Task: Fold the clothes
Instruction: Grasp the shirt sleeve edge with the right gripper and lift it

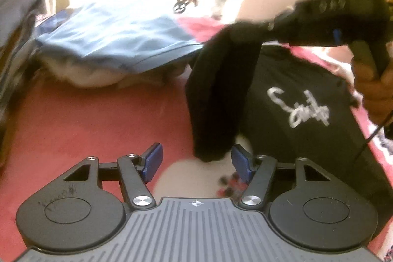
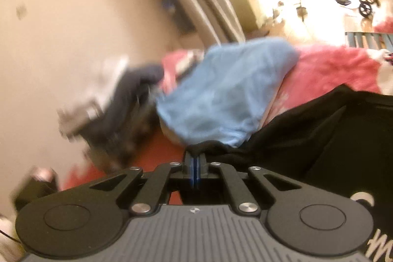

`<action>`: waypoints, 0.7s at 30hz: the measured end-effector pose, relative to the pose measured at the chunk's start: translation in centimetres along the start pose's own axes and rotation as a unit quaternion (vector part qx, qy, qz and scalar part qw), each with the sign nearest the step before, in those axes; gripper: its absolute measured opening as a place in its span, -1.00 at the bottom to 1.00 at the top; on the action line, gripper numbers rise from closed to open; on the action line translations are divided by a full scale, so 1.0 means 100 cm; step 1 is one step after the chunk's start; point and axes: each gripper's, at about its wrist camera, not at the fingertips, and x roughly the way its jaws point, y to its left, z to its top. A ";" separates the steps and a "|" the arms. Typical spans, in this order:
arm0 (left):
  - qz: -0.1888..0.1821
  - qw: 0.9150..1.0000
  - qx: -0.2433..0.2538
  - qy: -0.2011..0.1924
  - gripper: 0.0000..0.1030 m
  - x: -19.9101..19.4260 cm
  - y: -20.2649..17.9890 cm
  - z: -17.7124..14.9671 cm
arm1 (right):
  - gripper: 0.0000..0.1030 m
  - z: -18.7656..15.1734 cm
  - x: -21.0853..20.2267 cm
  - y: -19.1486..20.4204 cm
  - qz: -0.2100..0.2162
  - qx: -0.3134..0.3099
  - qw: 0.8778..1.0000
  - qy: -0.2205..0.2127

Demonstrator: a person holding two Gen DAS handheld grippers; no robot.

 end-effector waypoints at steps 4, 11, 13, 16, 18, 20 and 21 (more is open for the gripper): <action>-0.029 0.999 0.008 -0.029 0.22 0.013 -0.019 0.021 | -0.96 0.027 -0.025 -0.011 0.008 0.037 0.998 -0.046; -0.009 0.996 0.011 -0.091 0.29 0.031 -0.033 0.061 | -0.96 0.059 -0.020 -0.019 0.017 0.046 0.995 -0.090; -0.005 0.994 -0.001 -0.107 0.28 0.033 -0.029 0.070 | -0.96 0.066 -0.015 -0.022 0.020 0.049 0.994 -0.098; -0.010 0.993 -0.029 -0.115 0.07 0.033 -0.018 0.079 | -0.96 0.076 -0.009 -0.026 0.024 0.053 0.992 -0.109; -0.023 0.992 -0.047 -0.112 -0.25 0.033 -0.009 0.081 | -0.96 0.081 -0.003 -0.028 0.027 0.055 0.992 -0.113; -0.026 0.992 -0.061 -0.110 -0.79 0.033 -0.003 0.082 | -0.96 0.082 0.003 -0.029 0.030 0.057 0.992 -0.111; -0.024 0.991 -0.075 -0.113 -0.83 0.029 0.002 0.081 | -0.96 0.083 0.008 -0.029 0.033 0.058 0.992 -0.111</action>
